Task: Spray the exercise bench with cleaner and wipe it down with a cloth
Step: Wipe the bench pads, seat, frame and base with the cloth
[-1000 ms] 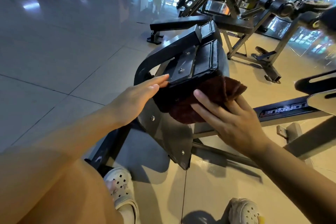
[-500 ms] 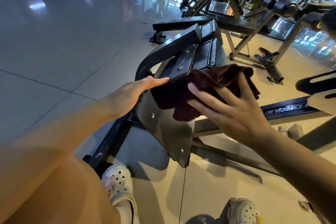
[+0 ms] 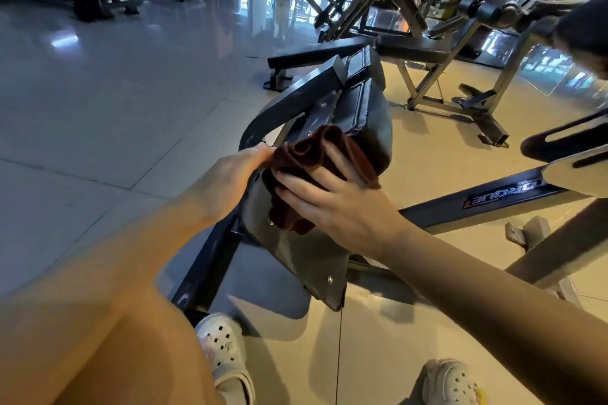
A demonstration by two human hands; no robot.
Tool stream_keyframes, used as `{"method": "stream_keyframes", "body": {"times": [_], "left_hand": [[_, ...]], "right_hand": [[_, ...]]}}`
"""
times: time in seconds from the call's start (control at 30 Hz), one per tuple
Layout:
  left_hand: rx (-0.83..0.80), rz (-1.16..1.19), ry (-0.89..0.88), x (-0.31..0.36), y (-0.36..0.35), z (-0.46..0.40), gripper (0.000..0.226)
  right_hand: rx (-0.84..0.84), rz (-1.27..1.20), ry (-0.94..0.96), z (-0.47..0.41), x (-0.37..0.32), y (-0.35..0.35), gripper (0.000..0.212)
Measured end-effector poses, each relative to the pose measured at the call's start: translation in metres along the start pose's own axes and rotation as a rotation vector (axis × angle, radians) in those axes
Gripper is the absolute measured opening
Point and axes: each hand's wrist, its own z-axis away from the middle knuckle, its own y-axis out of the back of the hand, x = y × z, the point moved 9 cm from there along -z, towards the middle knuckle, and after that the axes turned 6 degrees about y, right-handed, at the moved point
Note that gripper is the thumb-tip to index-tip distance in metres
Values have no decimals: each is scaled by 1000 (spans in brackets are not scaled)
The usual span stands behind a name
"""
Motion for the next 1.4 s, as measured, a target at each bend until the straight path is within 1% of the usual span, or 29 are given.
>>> {"method": "stream_keyframes", "body": {"times": [0.03,0.07,0.13,0.17,0.23,0.27,0.33,0.4,0.43,0.47,0.53,0.6,0.67,0.73,0.8,0.83,0.9,1.0,1.07,1.1,1.17,1.2,1.23,1.3,1.37,1.4], "left_hand": [[30,-63,-21,2,-2,-1,40],[105,-160,-56,5,0,-1,43],[285,-246,-205,24,1,1,52],[361,-284,-283,35,0,-1,57],[447,-358,-383,53,-8,-10,62],[466,-351,-394,59,-11,-16,61],[501,-272,-413,66,-15,-27,57],[462,-136,-398,69,-25,-40,63],[440,-105,-376,70,-31,-46,67],[437,-111,-360,71,-36,-50,68],[482,-206,-354,75,-44,-54,64],[542,-275,-350,80,-47,-55,59],[578,-273,-322,80,-47,-55,57],[626,-232,-292,78,-46,-52,52],[666,-172,-257,76,-47,-52,53],[693,-147,-248,75,-46,-51,56],[736,-100,-266,73,-41,-49,62],[704,96,-258,65,-39,-48,63],[707,202,-230,63,-42,-46,70],[723,217,-214,63,-43,-45,71],[742,195,-199,65,-46,-45,60],[748,160,-178,64,-46,-46,55],[761,106,-157,63,-46,-46,55],[785,13,-138,62,-45,-47,66],[821,-13,-136,63,-44,-46,73],[841,-23,-137,65,-44,-46,72]], "right_hand": [[22,-16,2,8,3,2,64],[39,-52,-22,18,11,4,58],[146,-86,-157,38,32,16,39],[223,-118,-248,45,43,22,35],[335,-276,-405,56,60,23,38],[387,-392,-453,59,63,20,42],[490,-711,-568,64,72,5,45],[656,-1042,-801,80,87,-19,43],[727,-1159,-913,86,93,-31,42],[763,-1228,-982,89,97,-39,42],[736,-1276,-993,86,105,-50,40],[633,-1294,-972,81,126,-66,34],[507,-1277,-988,74,157,-87,31],[398,-1266,-1011,66,181,-102,34],[410,-1312,-1022,65,181,-103,35],[443,-1349,-1016,67,171,-98,36],[545,-1369,-944,72,141,-71,35],[647,-1312,-861,77,102,-31,41],[692,-1296,-843,79,97,-25,43],[711,-1293,-823,79,100,-26,42],[712,-1322,-793,74,113,-37,40],[694,-1349,-806,71,122,-49,38],[673,-1367,-833,67,133,-63,35],[622,-1372,-903,59,160,-88,34],[557,-1372,-962,53,181,-103,34],[537,-1375,-982,52,185,-105,34]]}}
